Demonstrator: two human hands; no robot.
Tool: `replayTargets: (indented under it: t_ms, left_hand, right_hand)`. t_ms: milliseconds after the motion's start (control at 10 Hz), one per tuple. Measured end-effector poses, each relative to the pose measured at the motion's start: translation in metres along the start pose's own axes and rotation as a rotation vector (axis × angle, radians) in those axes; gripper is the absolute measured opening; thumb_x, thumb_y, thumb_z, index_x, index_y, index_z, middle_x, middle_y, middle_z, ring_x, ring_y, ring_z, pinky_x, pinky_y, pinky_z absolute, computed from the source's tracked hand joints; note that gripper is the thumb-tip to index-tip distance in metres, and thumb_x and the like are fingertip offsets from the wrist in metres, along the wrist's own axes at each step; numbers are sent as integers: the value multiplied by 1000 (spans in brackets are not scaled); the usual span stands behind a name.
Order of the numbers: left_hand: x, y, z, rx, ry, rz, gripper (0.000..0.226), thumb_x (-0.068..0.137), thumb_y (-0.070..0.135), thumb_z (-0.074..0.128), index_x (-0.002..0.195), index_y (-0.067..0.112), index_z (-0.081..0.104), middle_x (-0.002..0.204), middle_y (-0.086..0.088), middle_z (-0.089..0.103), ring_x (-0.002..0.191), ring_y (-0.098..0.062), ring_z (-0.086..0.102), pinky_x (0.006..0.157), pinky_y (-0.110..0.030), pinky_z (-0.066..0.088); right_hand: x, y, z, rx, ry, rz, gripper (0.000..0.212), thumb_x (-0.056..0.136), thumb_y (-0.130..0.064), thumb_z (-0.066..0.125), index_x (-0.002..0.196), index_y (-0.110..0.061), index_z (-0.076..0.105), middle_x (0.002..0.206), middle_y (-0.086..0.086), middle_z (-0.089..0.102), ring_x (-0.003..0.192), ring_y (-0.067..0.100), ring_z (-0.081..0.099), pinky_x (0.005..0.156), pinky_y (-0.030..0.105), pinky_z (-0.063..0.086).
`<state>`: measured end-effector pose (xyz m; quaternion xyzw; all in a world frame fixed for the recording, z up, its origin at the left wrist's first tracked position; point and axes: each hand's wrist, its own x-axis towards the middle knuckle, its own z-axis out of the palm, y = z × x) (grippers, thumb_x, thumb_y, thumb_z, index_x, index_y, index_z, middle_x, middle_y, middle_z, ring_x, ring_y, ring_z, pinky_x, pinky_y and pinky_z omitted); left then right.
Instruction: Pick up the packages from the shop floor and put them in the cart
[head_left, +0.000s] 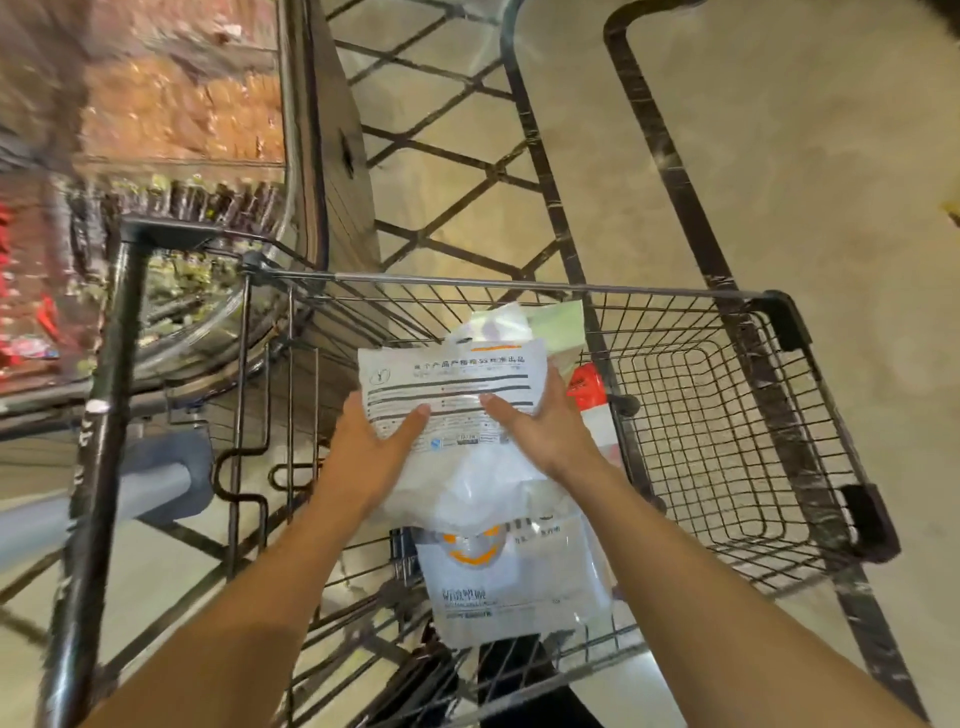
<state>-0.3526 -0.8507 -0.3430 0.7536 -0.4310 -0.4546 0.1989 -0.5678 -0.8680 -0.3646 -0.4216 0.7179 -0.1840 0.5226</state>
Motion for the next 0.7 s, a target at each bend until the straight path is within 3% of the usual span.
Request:
replayTargets:
  t_ms: [100, 300, 400, 500, 600, 700]
  left_hand:
    - [3, 1, 4, 87, 28, -8, 88, 68, 83, 64, 133, 24, 50, 126, -4, 64, 114, -26, 65, 97, -48, 56]
    - [-3, 12, 3, 288, 13, -46, 77, 89, 68, 63, 141, 16, 40, 134, -14, 61, 121, -38, 61, 95, -46, 52]
    - [-13, 24, -7, 475, 3, 27, 83, 93, 67, 58, 152, 14, 31, 137, -20, 57, 123, -42, 59, 95, -50, 50]
    - [-34, 33, -22, 624, -45, 177, 87, 93, 71, 52, 158, 21, 26, 148, -15, 49, 129, -40, 55, 98, -51, 50]
    - [-55, 38, -46, 736, -21, 367, 87, 93, 75, 43, 159, 21, 29, 154, -9, 45, 132, -36, 53, 99, -48, 50]
    - [-72, 36, -74, 870, 57, 556, 75, 94, 72, 42, 151, 22, 39, 143, -8, 55, 124, -35, 58, 94, -48, 52]
  right_hand:
    - [5, 8, 3, 23, 8, 21, 111, 63, -81, 66, 155, -36, 23, 142, 0, 55, 133, 25, 52, 108, 52, 46]
    - [-6, 1, -1, -20, -13, 59, 118, 61, -86, 62, 156, -31, 18, 145, 5, 54, 135, 30, 50, 109, 53, 44]
    - [-16, -4, -5, -111, -14, 62, 134, 53, -101, 51, 158, -27, 14, 154, 9, 48, 138, 32, 50, 109, 53, 45]
    - [-41, -15, -8, -167, 18, 48, 131, 55, -103, 44, 160, -30, 12, 158, 9, 42, 139, 32, 49, 110, 52, 44]
    - [-77, -26, -7, -214, 89, -10, 115, 73, -90, 50, 162, -30, 10, 166, 12, 29, 148, 34, 36, 116, 51, 37]
    - [-118, -33, -1, -312, 197, -53, 105, 83, -83, 50, 163, -30, 7, 167, 13, 23, 148, 37, 34, 114, 52, 35]
